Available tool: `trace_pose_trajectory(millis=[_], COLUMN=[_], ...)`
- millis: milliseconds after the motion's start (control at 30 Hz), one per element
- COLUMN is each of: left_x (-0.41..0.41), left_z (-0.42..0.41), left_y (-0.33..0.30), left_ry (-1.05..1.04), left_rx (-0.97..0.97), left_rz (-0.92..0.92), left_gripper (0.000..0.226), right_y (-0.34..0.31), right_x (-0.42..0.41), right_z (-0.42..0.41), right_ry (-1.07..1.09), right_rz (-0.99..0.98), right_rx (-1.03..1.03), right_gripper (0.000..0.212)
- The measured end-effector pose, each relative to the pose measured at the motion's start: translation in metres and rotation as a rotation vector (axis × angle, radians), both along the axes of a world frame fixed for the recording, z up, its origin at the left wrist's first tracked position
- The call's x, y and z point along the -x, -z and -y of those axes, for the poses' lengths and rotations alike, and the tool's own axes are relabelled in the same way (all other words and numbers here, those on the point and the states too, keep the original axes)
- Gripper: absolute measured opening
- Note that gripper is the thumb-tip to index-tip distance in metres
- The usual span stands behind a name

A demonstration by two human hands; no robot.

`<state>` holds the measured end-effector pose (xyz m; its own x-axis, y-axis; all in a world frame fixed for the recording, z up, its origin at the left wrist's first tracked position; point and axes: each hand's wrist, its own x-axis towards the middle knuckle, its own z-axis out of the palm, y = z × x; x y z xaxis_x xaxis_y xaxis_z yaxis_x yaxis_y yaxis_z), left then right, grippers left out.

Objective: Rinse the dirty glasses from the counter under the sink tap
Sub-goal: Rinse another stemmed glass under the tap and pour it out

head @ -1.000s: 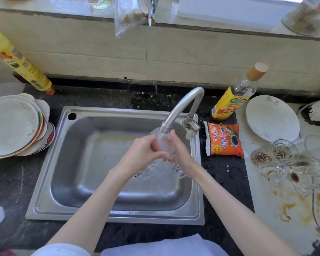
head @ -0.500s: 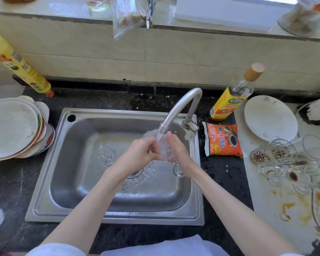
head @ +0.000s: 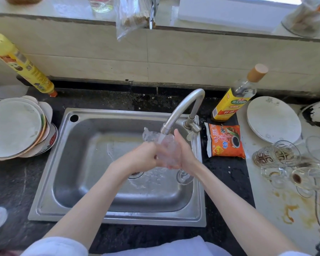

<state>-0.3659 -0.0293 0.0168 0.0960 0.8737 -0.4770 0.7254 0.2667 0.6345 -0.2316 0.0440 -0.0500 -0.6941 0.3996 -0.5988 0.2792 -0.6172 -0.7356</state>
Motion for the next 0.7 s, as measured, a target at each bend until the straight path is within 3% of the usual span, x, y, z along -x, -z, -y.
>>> trace_pose_trajectory(millis=[67, 167, 333, 433, 500, 600, 700], left_x=[0.002, 0.003, 0.004, 0.004, 0.002, 0.001, 0.002], left_z=[0.0, 0.003, 0.005, 0.002, 0.0, 0.003, 0.009], left_y=[-0.002, -0.002, 0.002, -0.009, -0.016, -0.018, -0.016], left_ry=[0.09, 0.029, -0.203, 0.043, 0.183, 0.229, 0.279], left_rx=[0.044, -0.035, -0.119, 0.044, 0.168, 0.25, 0.228], left_rz=[-0.046, -0.042, 0.055, 0.073, 0.079, 0.047, -0.095], left_gripper=[0.02, 0.012, 0.012, 0.022, 0.027, 0.023, 0.022], right_y=[-0.009, -0.008, -0.003, -0.007, -0.008, -0.013, -0.016], right_x=[-0.002, -0.002, 0.005, 0.01, 0.012, 0.007, 0.0], right_z=[-0.005, -0.008, 0.0, -0.002, -0.004, -0.005, -0.004], right_ry=[-0.096, -0.129, 0.028, 0.049, 0.019, -0.071, -0.164], right_rz=[0.033, 0.006, -0.017, 0.139, 0.141, 0.217, 0.253], right_rx=[0.156, 0.188, -0.116, -0.095, -0.034, 0.015, 0.163], right_gripper=[0.072, 0.071, 0.088, 0.091, 0.08, 0.071, 0.074])
